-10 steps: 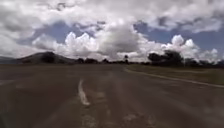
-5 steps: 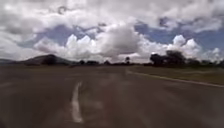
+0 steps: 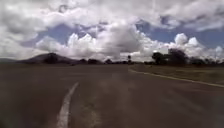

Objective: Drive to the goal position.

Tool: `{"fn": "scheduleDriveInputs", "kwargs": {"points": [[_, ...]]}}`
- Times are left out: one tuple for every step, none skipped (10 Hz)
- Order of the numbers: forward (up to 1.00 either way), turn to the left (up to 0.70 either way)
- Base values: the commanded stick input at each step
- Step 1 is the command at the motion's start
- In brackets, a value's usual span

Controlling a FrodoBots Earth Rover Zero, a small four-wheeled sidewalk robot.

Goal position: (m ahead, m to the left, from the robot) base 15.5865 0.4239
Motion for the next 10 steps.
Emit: {"fn": "scheduleDriveInputs", "kwargs": {"points": [[1.0, -0.01], [1.0, -0.04], [1.0, -0.07], [1.0, -0.1], [1.0, -0.35], [1.0, -0.39], [1.0, -0.22], [1.0, -0.01], [1.0, 0.0], [1.0, 0.0]]}}
